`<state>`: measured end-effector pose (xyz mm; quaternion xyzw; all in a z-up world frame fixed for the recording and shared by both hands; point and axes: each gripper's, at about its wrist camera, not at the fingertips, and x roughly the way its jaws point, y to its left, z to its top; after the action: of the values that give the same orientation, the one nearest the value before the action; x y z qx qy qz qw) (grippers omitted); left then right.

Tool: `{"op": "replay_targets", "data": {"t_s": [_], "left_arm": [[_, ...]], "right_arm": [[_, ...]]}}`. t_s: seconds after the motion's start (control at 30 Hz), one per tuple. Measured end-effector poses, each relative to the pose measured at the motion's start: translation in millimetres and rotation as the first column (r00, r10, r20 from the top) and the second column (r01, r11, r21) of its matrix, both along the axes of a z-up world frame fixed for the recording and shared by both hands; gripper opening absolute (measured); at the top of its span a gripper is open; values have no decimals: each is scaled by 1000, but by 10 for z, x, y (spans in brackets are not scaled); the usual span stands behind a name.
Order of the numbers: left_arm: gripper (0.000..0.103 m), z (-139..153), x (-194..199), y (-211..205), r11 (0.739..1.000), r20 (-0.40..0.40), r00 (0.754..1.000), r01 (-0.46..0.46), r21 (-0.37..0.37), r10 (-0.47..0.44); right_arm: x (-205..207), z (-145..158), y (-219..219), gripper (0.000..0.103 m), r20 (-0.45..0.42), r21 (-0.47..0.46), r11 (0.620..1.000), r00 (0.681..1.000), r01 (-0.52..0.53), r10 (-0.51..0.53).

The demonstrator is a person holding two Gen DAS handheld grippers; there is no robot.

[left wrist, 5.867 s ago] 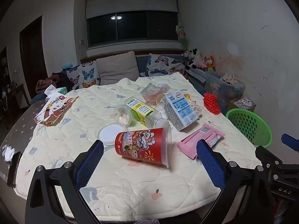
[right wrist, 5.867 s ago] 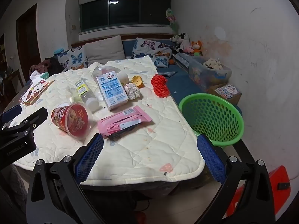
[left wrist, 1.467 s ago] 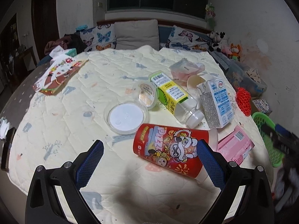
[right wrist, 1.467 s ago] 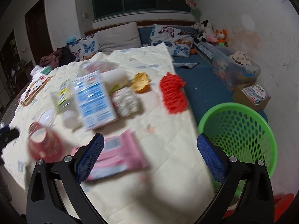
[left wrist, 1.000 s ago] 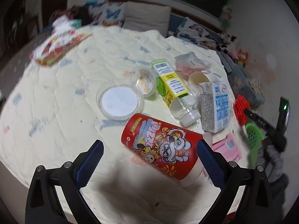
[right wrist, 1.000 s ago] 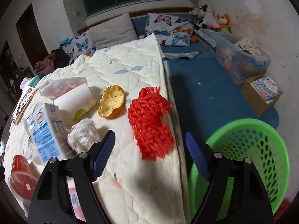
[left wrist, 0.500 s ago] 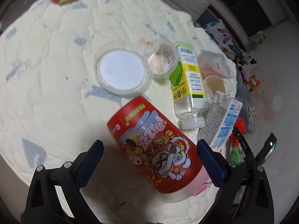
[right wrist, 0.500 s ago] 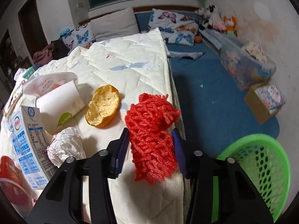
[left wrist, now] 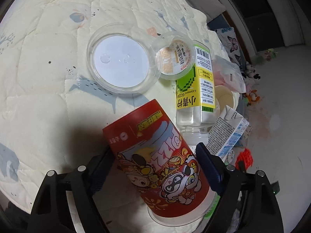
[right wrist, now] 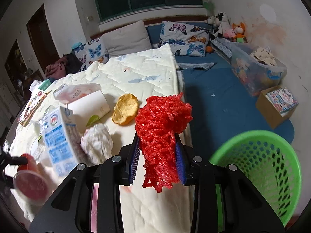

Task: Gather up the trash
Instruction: 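Grasp the red printed cup with the left tool while the right tool grasps the red mesh net, then carry both items to the green basket and open both tools to drop them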

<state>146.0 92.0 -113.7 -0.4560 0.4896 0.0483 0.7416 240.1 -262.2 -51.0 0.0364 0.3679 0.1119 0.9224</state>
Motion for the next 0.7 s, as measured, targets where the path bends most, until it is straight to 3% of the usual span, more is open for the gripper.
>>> {"op": "replay_targets", "data": {"t_s": [0.1,0.27,0.47,0.7], "left_arm": [[74,64,-38,1,1000,36,999,17,3,-18],[69,286,-89,-105,994,126,988,81,79,-91],[65,568,-146,-301,952,226,952,144,271,-208],[65,788,-237,-411,906,289,910,176,385,-299]], "right_arm": [[-183,-3,-141,34,-2,-4,1000,1000,22,-22],[-483,-57,-366,34,-3,-8,998,998,69,-69],[-762,-147,-610,34,-1,-6,990,990,140,-140],[-874,-265,-813,34,-22,-2,980,979,201,-201]]}}
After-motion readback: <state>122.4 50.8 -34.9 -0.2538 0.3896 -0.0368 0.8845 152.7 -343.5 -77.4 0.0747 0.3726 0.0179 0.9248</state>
